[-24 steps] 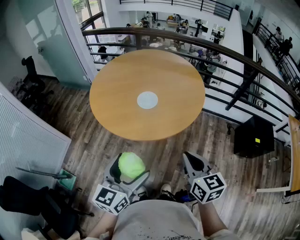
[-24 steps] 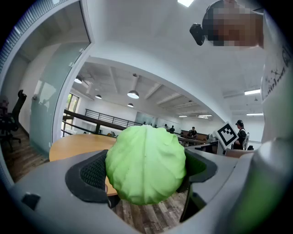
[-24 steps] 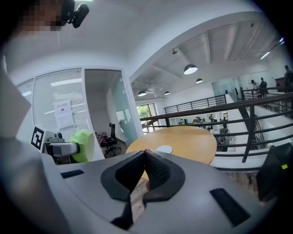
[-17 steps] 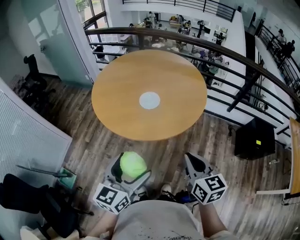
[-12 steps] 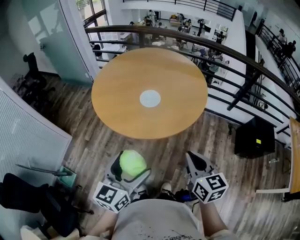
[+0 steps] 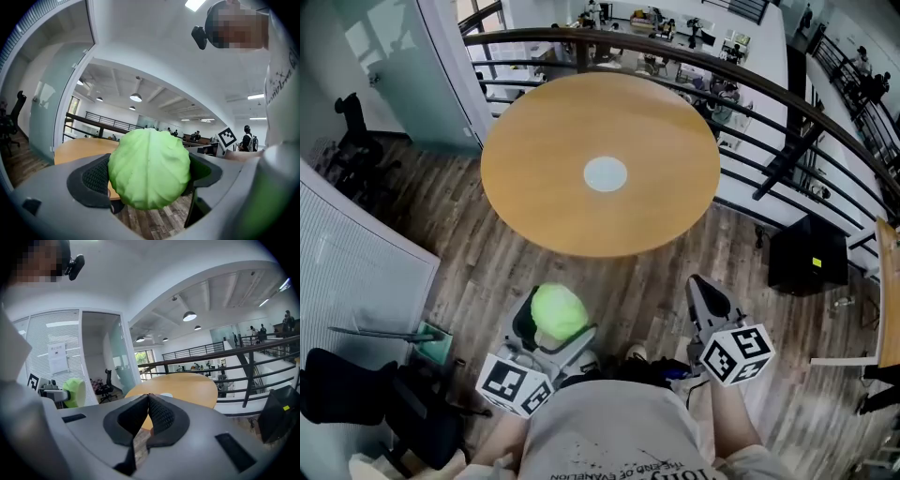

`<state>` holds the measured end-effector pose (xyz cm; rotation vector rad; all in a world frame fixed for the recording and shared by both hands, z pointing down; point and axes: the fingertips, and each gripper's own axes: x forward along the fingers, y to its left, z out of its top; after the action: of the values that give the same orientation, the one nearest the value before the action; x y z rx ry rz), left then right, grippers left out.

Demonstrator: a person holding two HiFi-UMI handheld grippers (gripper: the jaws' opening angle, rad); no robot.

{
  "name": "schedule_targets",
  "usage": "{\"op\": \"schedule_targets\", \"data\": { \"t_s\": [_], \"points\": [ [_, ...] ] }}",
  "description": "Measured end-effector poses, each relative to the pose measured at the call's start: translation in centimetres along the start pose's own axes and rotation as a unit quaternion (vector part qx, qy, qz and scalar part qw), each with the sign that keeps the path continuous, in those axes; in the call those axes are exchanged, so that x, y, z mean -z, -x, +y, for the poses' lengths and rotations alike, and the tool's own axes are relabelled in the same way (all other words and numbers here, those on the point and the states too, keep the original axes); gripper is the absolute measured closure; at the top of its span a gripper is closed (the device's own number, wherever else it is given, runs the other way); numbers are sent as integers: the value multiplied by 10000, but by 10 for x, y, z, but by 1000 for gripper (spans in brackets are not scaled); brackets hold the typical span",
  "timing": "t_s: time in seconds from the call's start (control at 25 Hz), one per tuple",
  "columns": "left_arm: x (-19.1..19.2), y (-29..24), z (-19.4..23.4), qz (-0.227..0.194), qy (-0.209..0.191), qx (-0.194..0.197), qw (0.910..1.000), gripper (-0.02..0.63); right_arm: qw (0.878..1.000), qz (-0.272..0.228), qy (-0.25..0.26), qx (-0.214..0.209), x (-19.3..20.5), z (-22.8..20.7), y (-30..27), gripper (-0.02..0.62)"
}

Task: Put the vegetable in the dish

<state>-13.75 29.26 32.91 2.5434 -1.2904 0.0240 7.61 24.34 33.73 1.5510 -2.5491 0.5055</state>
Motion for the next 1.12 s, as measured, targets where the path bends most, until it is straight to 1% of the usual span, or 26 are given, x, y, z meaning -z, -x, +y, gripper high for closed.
{"op": "schedule_targets", "data": {
  "t_s": [0.2,0.36,0.48,0.64,0.72,0.8,0.96,1.12],
  "points": [
    [-14,6,14,43,48,164,9998,114,9994,-8,-31,331,-13,1,3,571],
    [-16,-1,19,38,61,233,9997,115,9991,26,-49,424,-14,-7,-1,571],
    [-11,-18,26,23,78,283,9996,115,9990,-25,-103,431,-9,-22,-16,571],
    [-2,-62,41,53,74,222,9997,115,9991,-11,-208,376,2,-56,-48,571],
    [-6,-90,49,74,94,177,9998,115,9991,50,-269,337,-2,-76,-67,571],
    [-16,-119,57,95,100,147,9998,115,9993,78,-241,281,-16,-94,-88,571],
    [-32,-164,76,127,35,69,9999,115,9998,64,15,195,-44,-120,-128,571],
    [-47,-207,97,90,130,-149,9998,115,9999,38,104,-100,-68,-135,-166,571]
  ]
}}
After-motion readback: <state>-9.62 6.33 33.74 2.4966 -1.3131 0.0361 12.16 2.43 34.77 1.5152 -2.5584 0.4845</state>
